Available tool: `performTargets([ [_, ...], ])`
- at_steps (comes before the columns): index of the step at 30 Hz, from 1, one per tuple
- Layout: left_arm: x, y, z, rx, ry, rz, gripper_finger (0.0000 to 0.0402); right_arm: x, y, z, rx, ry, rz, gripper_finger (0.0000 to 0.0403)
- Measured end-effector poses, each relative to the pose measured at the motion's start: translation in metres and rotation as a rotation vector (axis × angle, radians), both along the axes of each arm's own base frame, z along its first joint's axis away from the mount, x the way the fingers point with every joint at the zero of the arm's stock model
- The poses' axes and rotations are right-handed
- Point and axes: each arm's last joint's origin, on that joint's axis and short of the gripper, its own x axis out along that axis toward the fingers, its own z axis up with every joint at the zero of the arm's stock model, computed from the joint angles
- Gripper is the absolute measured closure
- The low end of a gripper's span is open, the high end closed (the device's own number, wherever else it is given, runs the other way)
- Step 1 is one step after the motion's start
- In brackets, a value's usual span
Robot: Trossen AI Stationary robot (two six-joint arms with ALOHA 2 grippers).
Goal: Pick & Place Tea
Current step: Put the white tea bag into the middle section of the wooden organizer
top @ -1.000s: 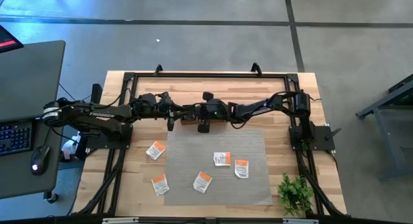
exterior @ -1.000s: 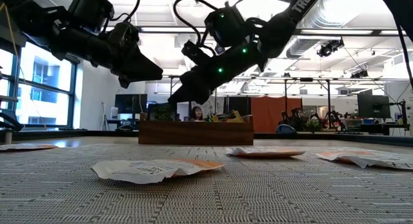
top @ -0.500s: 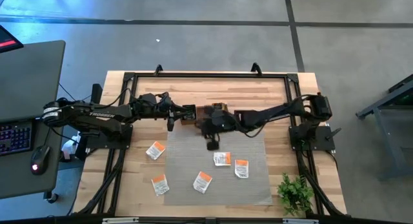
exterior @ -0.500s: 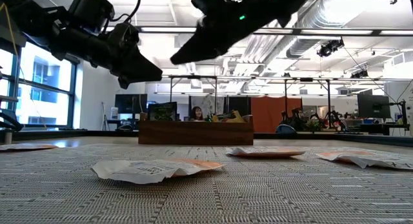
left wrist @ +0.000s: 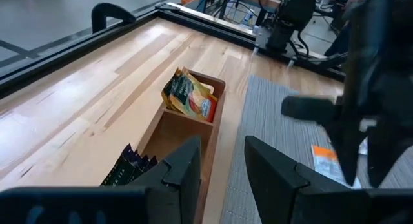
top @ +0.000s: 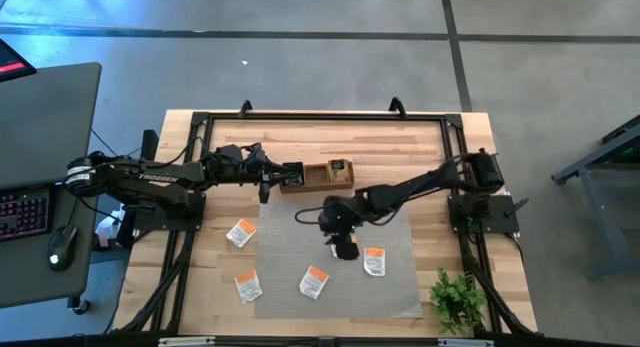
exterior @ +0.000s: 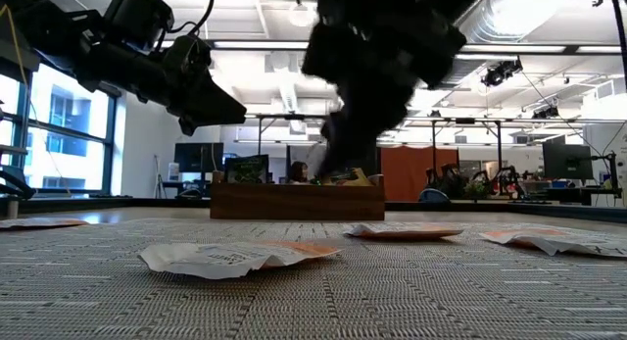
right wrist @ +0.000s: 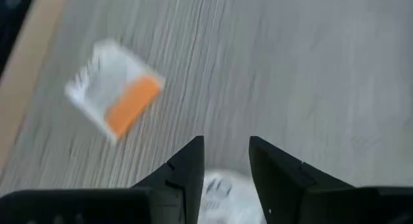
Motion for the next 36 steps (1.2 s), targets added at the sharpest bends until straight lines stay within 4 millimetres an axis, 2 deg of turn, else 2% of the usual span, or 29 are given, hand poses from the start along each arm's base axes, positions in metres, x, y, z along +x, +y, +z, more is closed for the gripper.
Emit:
performTargets([
  [4,0.000,0.000,0.000,0.000,0.000,0.000,0.0282,-0.004,0.005,-0.010,0.002,0.072,0.021,0.0284],
  [9,0.000,0.000,0.000,0.000,0.001,0.001,0.0282,-0.004,0.004,-0.024,-0.080,0.116,0.022,0.0284],
  [21,0.000,0.000,0.000,0.000,0.001,0.001,0.0282,-0.006,0.001,-0.032,-0.221,0.141,0.007,0.0284],
  [30,0.000,0.000,0.000,0.000,0.002,0.001,0.0282,-0.008,0.006,-0.039,-0.349,0.153,0.114,0.0284],
  [33,0.000,0.000,0.000,0.000,0.001,0.002,0.0282,-0.009,0.006,-0.040,-0.351,0.157,0.118,0.0287],
  [36,0.000,0.000,0.000,0.000,0.001,0.002,0.0282,-0.009,0.002,-0.048,-0.318,0.203,0.099,0.0307],
])
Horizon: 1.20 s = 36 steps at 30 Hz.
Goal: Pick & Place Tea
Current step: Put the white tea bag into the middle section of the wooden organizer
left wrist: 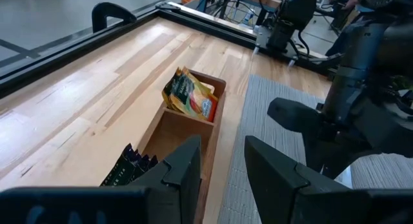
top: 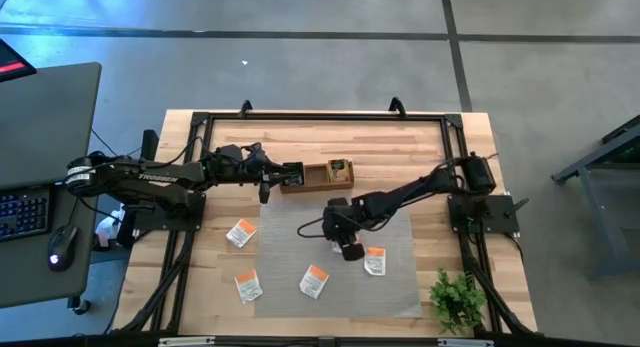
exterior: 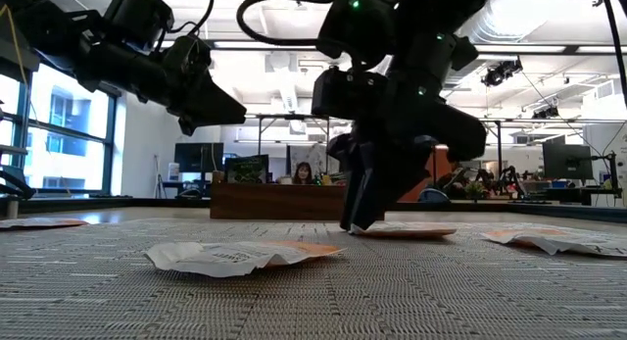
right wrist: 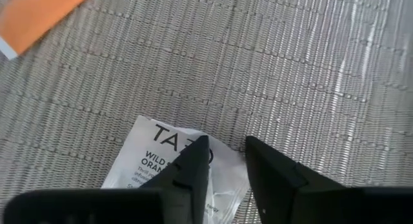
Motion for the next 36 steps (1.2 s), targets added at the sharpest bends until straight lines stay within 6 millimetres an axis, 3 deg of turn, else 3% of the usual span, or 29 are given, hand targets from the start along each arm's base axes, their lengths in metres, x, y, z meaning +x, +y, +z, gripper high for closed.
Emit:
performTargets([
  [6,0.000,0.000,0.000,0.000,0.000,-0.001,0.0282,0.002,-0.004,-0.012,0.070,0.046,0.002,0.0386],
  [9,0.000,0.000,0.000,0.000,0.000,-0.001,0.0282,0.002,-0.004,-0.008,0.072,0.027,0.002,0.0394],
  [14,0.000,0.000,0.000,0.000,0.000,-0.001,0.0282,0.003,-0.003,0.019,0.066,-0.056,-0.001,0.0398],
  [20,0.000,0.000,0.000,0.000,0.000,-0.002,0.0282,0.011,-0.012,0.065,-0.154,-0.320,-0.137,0.0397],
  [27,0.000,0.000,0.000,-0.001,0.000,-0.001,0.0282,0.031,-0.048,0.083,-0.469,-0.581,-0.332,0.0401],
  [32,0.000,0.000,0.000,-0.005,-0.003,-0.004,0.0282,0.034,-0.091,0.086,-0.524,-0.637,-0.502,0.0401],
  [36,0.000,0.000,0.000,-0.005,-0.002,-0.007,0.0282,0.030,-0.115,0.083,-0.431,-0.625,-0.633,0.0401],
])
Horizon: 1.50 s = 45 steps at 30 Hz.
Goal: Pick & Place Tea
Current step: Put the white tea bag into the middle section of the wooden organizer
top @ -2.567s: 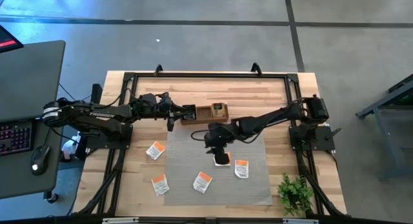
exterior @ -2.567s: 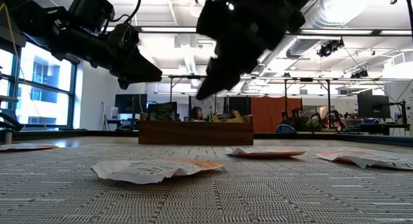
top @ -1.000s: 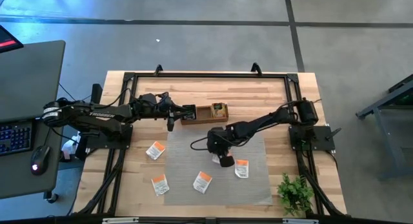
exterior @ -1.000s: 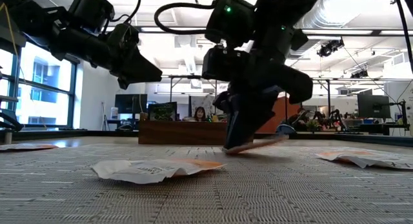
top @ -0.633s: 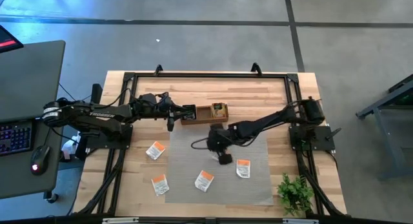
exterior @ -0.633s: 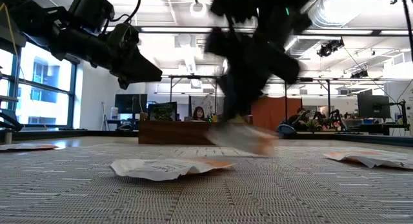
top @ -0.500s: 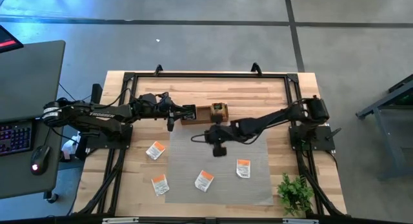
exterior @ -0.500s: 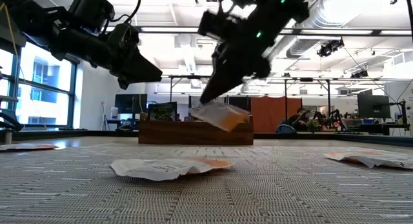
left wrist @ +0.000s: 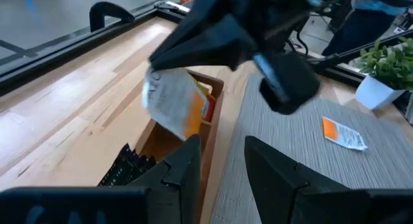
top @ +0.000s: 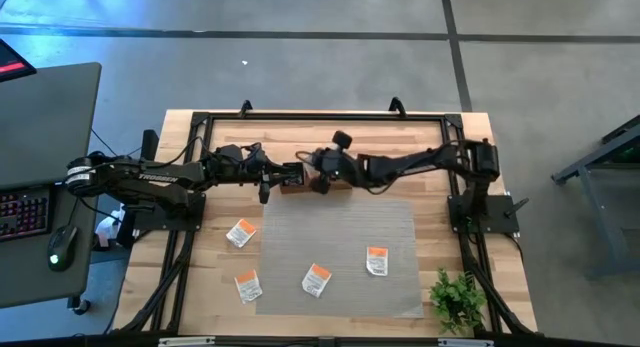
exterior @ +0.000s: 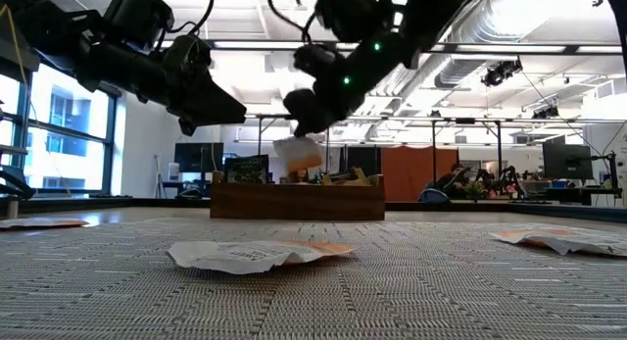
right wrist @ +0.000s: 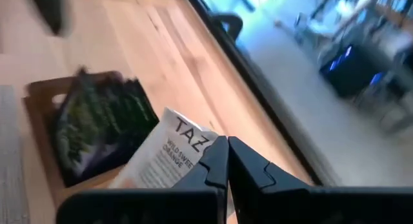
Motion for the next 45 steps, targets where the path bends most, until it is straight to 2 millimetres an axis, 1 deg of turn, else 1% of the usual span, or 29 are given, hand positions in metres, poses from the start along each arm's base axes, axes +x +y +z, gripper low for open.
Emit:
performTargets([
  [4,0.000,0.000,0.000,0.000,0.000,0.000,0.0282,0.003,-0.011,-0.014,0.071,-0.013,-0.012,0.0402],
  [8,0.000,0.000,0.000,0.001,0.001,-0.001,0.0282,0.011,-0.012,-0.027,0.055,-0.042,-0.004,0.0402],
  [14,0.000,0.000,0.000,0.002,0.002,-0.001,0.0282,0.012,-0.013,-0.032,0.070,-0.059,-0.016,0.0393],
  [19,0.000,0.000,0.000,0.002,0.002,-0.001,0.0282,0.012,-0.013,-0.032,0.049,-0.037,0.000,0.0367],
  [25,0.000,0.000,0.000,0.002,0.002,-0.001,0.0282,0.013,-0.004,-0.031,0.041,-0.013,0.043,0.0316],
  [27,0.000,0.000,0.000,0.002,0.003,-0.001,0.0282,0.013,0.003,-0.027,0.025,-0.008,0.082,0.0300],
  [30,0.000,0.000,-0.001,0.001,0.007,-0.001,0.0282,0.014,0.019,-0.016,0.022,-0.032,0.131,0.0280],
  [33,0.000,0.000,-0.001,0.000,0.008,-0.001,0.0282,0.012,0.040,-0.002,0.041,-0.054,0.218,0.0267],
  [36,0.000,0.000,-0.001,-0.001,0.009,-0.003,0.0282,0.010,0.066,0.007,0.073,-0.064,0.337,0.0262],
  [41,0.000,-0.001,-0.002,-0.035,0.017,-0.042,0.0282,0.006,0.105,0.011,0.140,-0.063,0.538,0.0264],
  [45,-0.002,-0.004,-0.008,-0.110,0.086,-0.086,0.0282,0.001,0.124,0.005,0.173,0.011,0.634,0.0264],
])
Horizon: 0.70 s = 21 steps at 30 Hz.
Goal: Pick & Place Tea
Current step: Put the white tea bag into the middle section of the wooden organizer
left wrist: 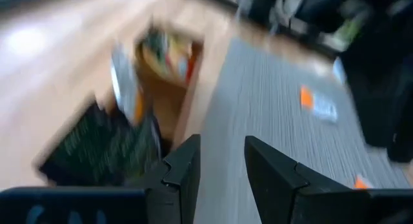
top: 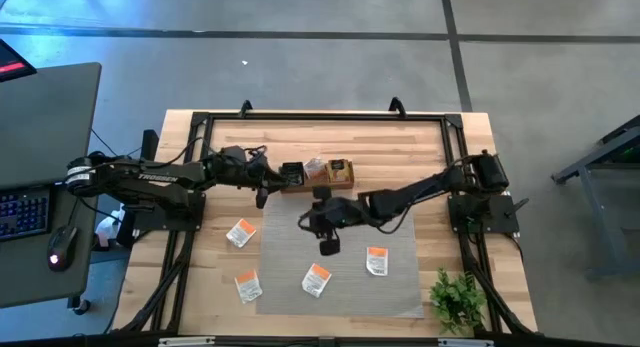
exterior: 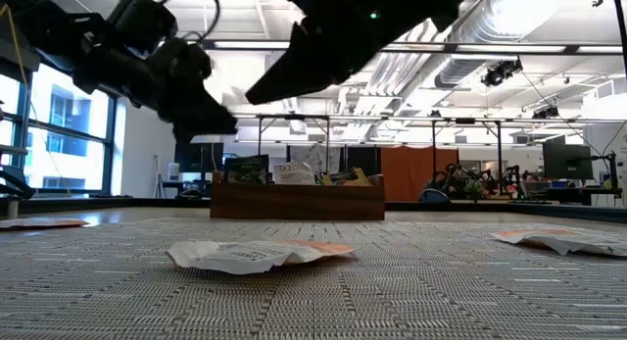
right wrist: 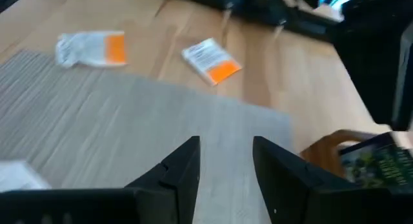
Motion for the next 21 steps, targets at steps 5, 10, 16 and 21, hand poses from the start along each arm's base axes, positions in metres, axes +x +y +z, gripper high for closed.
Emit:
performTargets([
  [5,-0.004,-0.003,0.004,-0.171,0.310,0.011,0.0282,-0.003,0.008,-0.003,-0.031,0.030,-0.013,0.0263],
  [10,-0.018,-0.027,0.003,-0.365,0.681,0.042,0.0282,-0.002,0.003,-0.003,-0.095,0.028,-0.005,0.0263],
  [16,-0.035,-0.068,0.011,-0.547,0.962,0.066,0.0282,0.000,-0.013,-0.003,-0.135,0.033,-0.027,0.0263],
  [21,-0.051,-0.093,0.000,-0.563,1.110,0.200,0.0282,-0.004,-0.022,-0.009,-0.098,0.111,-0.074,0.0263],
])
